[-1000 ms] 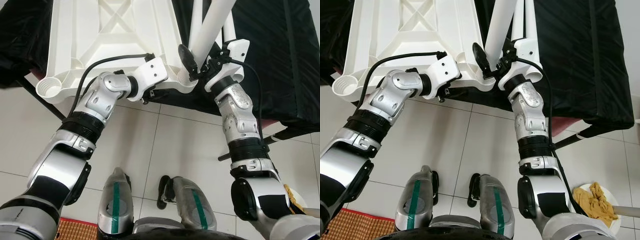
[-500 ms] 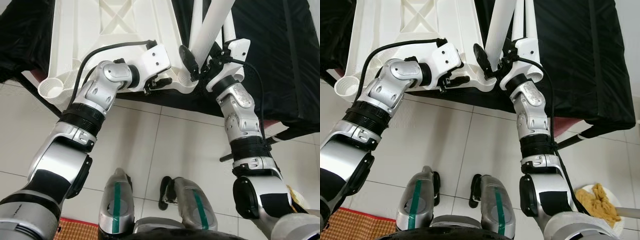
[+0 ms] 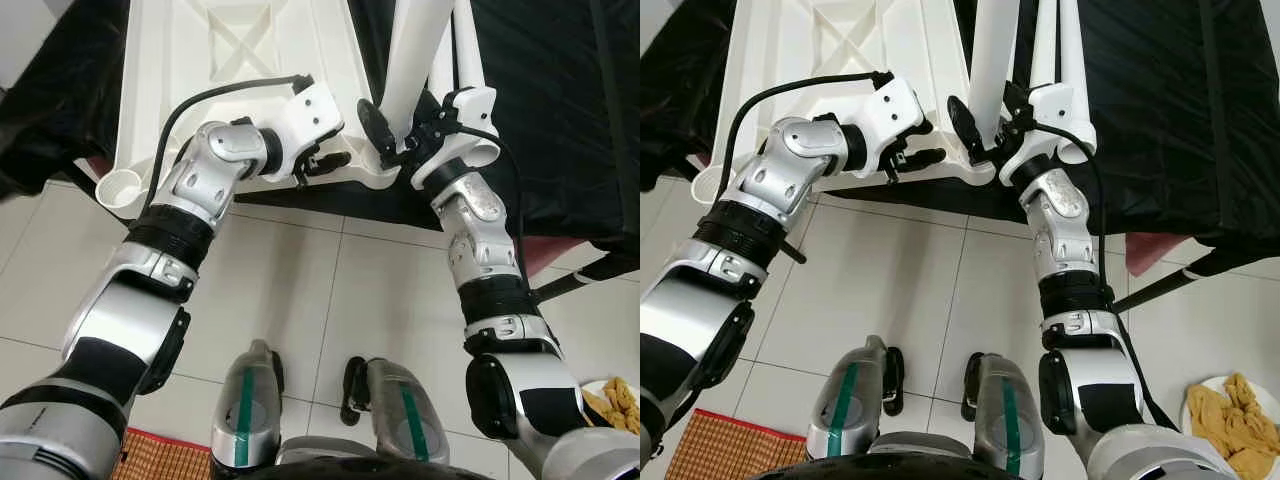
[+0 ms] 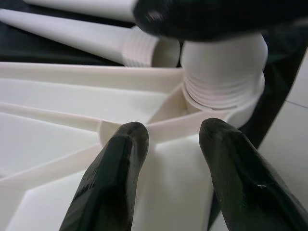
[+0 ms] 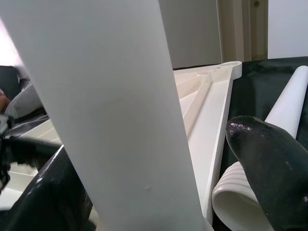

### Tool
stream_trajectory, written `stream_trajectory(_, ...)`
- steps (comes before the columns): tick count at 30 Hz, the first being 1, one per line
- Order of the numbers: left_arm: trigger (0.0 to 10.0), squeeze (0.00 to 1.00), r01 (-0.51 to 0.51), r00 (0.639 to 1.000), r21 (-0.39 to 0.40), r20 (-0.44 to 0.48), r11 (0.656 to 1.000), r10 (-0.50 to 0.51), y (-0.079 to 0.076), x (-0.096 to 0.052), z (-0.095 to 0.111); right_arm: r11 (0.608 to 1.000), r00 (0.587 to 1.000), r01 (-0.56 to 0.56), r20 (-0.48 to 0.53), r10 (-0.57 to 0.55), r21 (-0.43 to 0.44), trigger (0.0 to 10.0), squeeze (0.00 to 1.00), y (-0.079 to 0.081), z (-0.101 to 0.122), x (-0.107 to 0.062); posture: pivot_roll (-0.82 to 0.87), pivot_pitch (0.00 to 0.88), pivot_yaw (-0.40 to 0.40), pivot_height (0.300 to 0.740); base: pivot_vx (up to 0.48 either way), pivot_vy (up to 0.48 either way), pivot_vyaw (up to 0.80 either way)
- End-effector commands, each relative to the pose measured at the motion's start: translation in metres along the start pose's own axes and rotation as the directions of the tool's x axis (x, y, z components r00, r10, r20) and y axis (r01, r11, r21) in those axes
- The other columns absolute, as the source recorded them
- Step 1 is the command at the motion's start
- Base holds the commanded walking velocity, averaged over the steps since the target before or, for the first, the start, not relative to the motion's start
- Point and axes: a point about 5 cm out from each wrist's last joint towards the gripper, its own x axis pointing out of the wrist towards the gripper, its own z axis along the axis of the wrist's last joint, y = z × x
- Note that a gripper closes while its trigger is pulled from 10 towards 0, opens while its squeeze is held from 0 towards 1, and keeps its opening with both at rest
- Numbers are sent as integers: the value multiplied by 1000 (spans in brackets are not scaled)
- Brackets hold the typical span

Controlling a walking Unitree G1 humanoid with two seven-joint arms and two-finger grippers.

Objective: Building children table

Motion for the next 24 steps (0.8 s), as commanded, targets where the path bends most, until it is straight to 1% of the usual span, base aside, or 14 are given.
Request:
stream_trajectory(1, 10000, 0, -37, 999, -11, -2, 999, 37, 4, -1, -2, 1000, 1000, 4, -9, -4, 3, 10000, 0, 1, -4, -1, -62, 23, 79, 740, 0, 0, 0)
stream_trajectory(5, 10000, 0, -51, 999, -52, 7, 997, 51, 6, -2, -3, 1000, 1000, 6, -8, -6, 7, 10000, 0, 2, -6, -1, -62, 18, 72, 740, 0, 0, 0)
stream_trajectory(6, 10000, 0, -51, 999, -52, 7, 997, 51, 6, -2, -3, 1000, 1000, 6, -8, -6, 7, 10000, 0, 2, -6, -1, -62, 18, 72, 740, 0, 0, 0)
stream_trajectory(7, 10000, 0, -58, 998, -71, 13, 996, 59, 7, -3, -3, 1000, 1000, 6, -7, -6, 9, 10000, 0, 2, -6, -1, -64, 15, 70, 740, 0, 0, 0)
stream_trajectory(9, 10000, 0, -67, 998, -69, 14, 995, 68, 8, -3, -3, 1000, 1000, 8, -6, -8, 7, 10000, 0, 2, -6, 0, -62, 11, 69, 740, 0, 0, 0)
stream_trajectory(11, 10000, 0, -80, 996, -84, 19, 993, 82, 8, -3, -4, 1000, 1000, 15, -2, -15, 10, 10000, 0, 1, -6, -1, -65, 10, 67, 740, 0, 0, 0)
stream_trajectory(16, 10000, 0, -82, 996, -77, 23, 994, 84, 4, -1, -6, 1000, 1000, 24, -2, -24, 9, 10000, 0, -1, -6, -4, -65, 13, 67, 740, 0, 0, 0)
stream_trajectory(21, 10000, 0, -36, 999, -68, 16, 997, 38, -4, 4, -8, 1000, 1000, 12, -2, -12, 0, 10000, 0, -3, -3, -8, -79, 50, 71, 740, 0, 0, 0)
stream_trajectory(24, 10000, 0, -32, 999, -69, 5, 997, 33, -3, 4, -10, 1000, 1000, 0, -6, 0, -5, 10000, 0, -4, -3, -9, -75, 57, 70, 740, 0, 0, 0)
